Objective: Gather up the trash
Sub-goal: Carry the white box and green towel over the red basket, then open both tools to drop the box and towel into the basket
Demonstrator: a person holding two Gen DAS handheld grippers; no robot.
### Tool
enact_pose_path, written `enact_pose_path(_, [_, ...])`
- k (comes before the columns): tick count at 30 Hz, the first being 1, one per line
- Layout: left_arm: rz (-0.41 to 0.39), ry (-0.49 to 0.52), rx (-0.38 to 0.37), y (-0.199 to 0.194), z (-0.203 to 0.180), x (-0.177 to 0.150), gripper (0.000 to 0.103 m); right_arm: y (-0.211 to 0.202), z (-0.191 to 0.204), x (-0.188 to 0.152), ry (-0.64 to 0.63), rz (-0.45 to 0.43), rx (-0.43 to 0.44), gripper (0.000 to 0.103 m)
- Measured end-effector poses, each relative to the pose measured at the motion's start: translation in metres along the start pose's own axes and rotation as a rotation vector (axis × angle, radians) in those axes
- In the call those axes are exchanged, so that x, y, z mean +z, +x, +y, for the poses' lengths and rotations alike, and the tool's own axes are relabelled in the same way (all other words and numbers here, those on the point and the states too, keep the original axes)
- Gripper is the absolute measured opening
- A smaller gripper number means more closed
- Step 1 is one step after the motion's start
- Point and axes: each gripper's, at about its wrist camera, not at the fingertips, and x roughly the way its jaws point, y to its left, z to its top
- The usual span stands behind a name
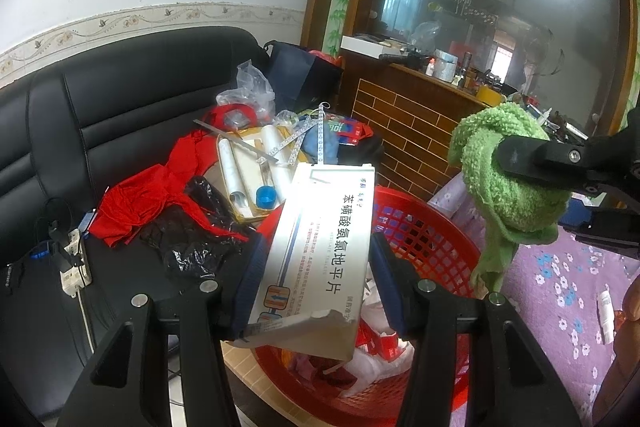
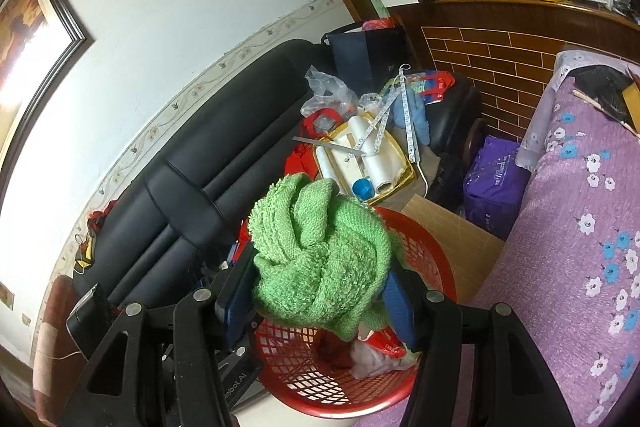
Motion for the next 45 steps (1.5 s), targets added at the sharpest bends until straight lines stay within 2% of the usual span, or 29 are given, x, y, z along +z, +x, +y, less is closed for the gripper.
enact_pose_path(28, [0.016, -0.008, -0.002, 0.016, -0.004, -0.003, 0.052, 0.011, -0.011, 0.001, 0.041, 0.021, 0.002, 0.064])
enact_pose_path(34, [0.023, -0.016, -0.037, 0.022, -0.006, -0.003, 0.052, 0.013, -0.013, 0.001, 0.050, 0.024, 0.005, 0.065])
enact_pose_path(36, [0.025, -0.019, -0.038, 0.023, -0.006, -0.002, 0.060, 0.015, -0.014, 0.001, 0.052, 0.028, 0.002, 0.068])
enact_pose_path(37, [0.020, -0.029, -0.037, 0.022, -0.005, -0.002, 0.068, 0.015, -0.015, 0.001, 0.056, 0.025, 0.004, 0.072])
enact_pose_path(45, [-0.002, -0.053, -0.036, 0.006, 0.000, 0.000, 0.069, -0.006, -0.006, 0.002, 0.030, -0.016, 0.012, 0.076])
